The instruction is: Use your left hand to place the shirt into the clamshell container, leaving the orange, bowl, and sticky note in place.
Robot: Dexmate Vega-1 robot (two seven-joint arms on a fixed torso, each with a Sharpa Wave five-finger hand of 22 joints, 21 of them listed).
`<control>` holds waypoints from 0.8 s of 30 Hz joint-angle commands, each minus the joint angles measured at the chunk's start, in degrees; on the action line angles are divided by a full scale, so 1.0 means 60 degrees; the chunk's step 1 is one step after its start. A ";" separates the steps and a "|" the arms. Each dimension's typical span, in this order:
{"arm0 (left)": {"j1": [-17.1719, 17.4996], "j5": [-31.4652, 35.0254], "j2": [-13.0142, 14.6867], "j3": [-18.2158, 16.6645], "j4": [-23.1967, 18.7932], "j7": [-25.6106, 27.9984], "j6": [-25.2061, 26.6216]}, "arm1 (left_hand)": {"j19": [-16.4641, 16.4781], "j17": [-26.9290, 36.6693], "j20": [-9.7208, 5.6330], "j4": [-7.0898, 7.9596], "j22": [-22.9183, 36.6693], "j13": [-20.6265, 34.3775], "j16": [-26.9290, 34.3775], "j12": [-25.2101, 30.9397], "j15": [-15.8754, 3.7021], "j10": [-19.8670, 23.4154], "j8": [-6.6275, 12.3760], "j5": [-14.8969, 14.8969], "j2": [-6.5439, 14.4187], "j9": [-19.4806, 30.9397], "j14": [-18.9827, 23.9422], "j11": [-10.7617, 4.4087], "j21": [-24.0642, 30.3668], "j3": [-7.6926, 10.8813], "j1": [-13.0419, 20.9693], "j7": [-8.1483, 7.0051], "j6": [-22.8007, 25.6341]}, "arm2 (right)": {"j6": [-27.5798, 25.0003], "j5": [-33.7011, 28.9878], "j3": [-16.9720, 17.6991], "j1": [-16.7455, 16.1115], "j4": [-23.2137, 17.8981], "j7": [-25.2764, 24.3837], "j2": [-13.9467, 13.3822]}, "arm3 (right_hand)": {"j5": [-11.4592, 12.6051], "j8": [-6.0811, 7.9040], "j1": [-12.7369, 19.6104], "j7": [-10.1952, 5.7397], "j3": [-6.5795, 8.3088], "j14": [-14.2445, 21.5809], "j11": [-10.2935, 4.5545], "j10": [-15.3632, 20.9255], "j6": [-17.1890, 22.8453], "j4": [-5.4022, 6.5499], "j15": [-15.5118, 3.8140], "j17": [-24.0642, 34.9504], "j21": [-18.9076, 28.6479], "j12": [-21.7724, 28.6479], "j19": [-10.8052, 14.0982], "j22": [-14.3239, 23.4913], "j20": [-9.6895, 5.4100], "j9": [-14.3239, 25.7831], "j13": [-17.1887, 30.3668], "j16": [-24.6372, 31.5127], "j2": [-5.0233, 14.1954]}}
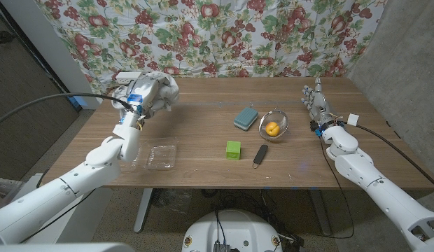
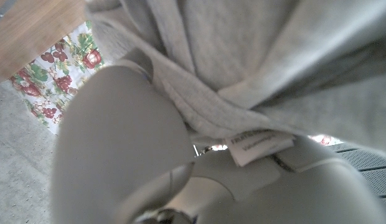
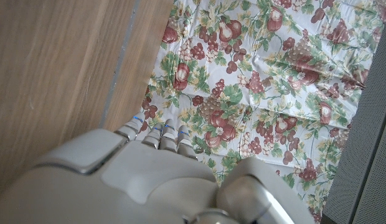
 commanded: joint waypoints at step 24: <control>0.2179 0.0069 0.0402 -0.1338 -0.1488 0.0384 0.0477 | 0.0184 0.0071 -0.1378 -0.0248 -0.0279 0.3553 -0.0066 0.0074 -0.2128 0.0198 0.0013 -0.0024 0.0660 -0.0076 0.1533 0.0078 0.0093 0.1339 0.0782 -0.0086 -0.0181 | 0.0004 -0.0084 0.0016 -0.0071 -0.0205 -0.0181 -0.0011 | -0.0019 -0.0008 -0.0081 -0.0036 0.0016 0.0039 0.0007 0.0059 0.0086 -0.0043 0.0044 0.0014 0.0072 -0.0034 0.0043 0.0014 0.0004 0.0016 0.0043 -0.0009 -0.0029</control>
